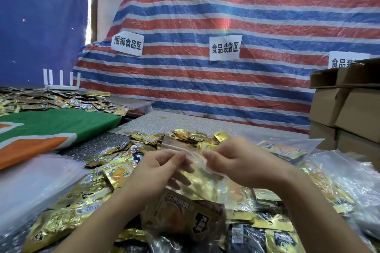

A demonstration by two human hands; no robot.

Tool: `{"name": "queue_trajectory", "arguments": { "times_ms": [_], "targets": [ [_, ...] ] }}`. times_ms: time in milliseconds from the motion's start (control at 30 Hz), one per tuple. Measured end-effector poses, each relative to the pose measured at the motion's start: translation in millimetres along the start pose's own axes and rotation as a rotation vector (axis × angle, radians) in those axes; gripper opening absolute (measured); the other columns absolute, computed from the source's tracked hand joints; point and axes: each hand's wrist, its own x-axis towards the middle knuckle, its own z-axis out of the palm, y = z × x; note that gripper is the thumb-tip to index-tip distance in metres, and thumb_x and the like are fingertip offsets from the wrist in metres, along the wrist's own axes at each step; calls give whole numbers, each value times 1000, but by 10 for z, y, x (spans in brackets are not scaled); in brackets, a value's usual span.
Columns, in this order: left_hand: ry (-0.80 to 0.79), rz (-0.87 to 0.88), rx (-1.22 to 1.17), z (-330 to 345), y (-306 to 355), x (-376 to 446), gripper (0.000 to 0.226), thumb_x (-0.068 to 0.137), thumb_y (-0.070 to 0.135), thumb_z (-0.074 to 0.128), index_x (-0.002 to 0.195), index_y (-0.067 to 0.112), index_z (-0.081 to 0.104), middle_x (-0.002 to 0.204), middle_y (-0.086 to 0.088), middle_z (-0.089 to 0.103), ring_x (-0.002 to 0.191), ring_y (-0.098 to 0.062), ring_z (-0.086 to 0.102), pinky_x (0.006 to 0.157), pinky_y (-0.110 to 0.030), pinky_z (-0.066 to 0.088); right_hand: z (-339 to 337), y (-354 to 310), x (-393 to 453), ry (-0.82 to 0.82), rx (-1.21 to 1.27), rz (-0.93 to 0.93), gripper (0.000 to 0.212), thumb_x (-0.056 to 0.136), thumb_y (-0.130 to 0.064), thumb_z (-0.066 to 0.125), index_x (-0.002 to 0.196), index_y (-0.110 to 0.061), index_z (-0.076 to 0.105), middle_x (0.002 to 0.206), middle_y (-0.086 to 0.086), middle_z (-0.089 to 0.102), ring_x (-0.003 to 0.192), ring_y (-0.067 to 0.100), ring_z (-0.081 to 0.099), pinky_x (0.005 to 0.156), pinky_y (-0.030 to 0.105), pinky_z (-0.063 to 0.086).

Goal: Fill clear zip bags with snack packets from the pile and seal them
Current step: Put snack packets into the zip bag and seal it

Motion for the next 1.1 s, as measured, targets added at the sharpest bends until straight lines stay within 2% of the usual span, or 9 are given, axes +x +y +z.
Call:
{"name": "queue_trajectory", "arguments": {
  "times_ms": [33,100,200,333,433,600,733,900,1100],
  "targets": [
    [16,-6,-29,-10,10,-2,32,82,38,56,81,12,74,87,-10,76,66,-24,72,54,-27,54,-10,-17,-3,6,21,-17,55,93,-62,45,63,-20,65,57,-8,65,47,23,50,46,41,38],
    [24,-25,-94,-38,34,-7,30,82,38,56,76,15,75,87,-11,76,65,-24,73,52,-27,55,-16,-50,-15,33,-18,-102,60,84,-71,46,73,-18,70,66,6,66,55,25,54,49,41,41],
    [-27,-53,-188,-82,88,-6,28,84,35,56,78,17,77,91,-14,76,67,-24,73,51,-28,56,-43,-21,-13,158,-35,-187,32,93,-46,59,71,-24,68,63,-2,64,52,9,52,48,23,40],
    [-168,-95,-195,-103,115,-26,29,82,40,62,96,19,76,100,-14,75,85,-31,74,64,-33,59,-82,8,10,401,75,-227,30,95,-30,62,72,-11,68,61,7,62,53,20,51,50,35,40],
    [-255,-156,-138,-49,72,-51,26,82,40,64,97,23,76,102,-14,75,89,-33,73,70,-35,60,-107,25,5,507,153,-212,29,95,-27,63,71,-13,68,60,7,63,56,25,55,52,39,42],
    [-256,-152,-204,-56,74,-54,29,83,42,61,97,20,75,96,-19,74,74,-31,72,60,-32,58,-89,64,19,508,184,-154,29,94,-29,65,67,-17,67,60,10,62,52,20,54,53,41,45],
    [-82,-79,-197,-64,53,-8,41,75,56,59,89,21,76,97,-17,75,76,-31,73,62,-35,58,-39,105,50,423,158,-126,25,93,-28,67,70,-18,67,62,6,61,54,10,49,54,40,45],
    [83,-45,-202,-88,22,46,33,84,45,53,83,21,76,93,-15,75,73,-30,73,64,-38,58,31,151,69,289,76,-135,25,94,-33,66,75,-16,69,65,4,61,55,5,46,53,30,40],
    [125,-45,-142,-66,2,36,37,86,39,54,86,9,75,88,-15,76,73,-29,74,64,-38,58,12,112,58,292,282,-101,36,93,-42,54,75,-14,69,66,5,66,61,20,61,57,28,49]
  ]
}}
